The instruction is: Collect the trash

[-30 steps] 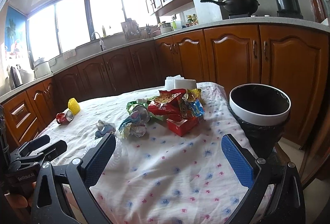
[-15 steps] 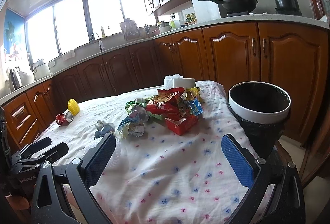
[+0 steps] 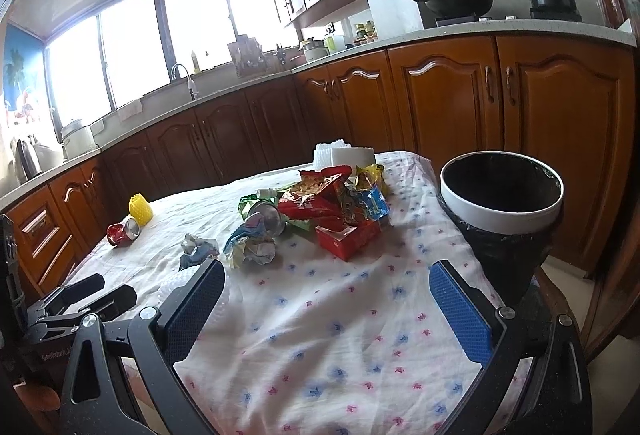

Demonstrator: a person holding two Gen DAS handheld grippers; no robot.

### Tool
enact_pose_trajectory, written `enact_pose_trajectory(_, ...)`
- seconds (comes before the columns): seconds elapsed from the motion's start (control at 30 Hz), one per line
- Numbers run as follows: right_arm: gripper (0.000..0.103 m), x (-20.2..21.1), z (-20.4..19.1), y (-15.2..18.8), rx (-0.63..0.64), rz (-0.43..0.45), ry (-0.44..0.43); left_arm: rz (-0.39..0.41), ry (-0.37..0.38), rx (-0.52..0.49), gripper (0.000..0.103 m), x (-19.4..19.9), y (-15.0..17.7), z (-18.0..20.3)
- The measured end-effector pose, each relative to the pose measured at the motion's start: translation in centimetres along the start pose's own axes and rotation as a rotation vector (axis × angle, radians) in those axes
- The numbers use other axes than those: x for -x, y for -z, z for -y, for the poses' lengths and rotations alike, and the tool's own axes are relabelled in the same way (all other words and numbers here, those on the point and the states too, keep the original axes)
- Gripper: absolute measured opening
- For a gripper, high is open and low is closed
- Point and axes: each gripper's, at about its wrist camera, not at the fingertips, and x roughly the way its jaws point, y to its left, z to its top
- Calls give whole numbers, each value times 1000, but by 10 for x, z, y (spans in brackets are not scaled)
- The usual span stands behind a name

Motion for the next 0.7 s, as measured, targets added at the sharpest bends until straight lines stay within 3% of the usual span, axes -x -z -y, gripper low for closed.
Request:
enact_pose_trajectory(0.63, 102, -35, 28, -16, -73, -72, -30, -126, 78, 30, 102, -41, -3, 7)
enact_pose_trajectory(0.7, 98, -43, 35, -19, -92, -87, -28, -143, 84, 31, 99, -47, -3, 7)
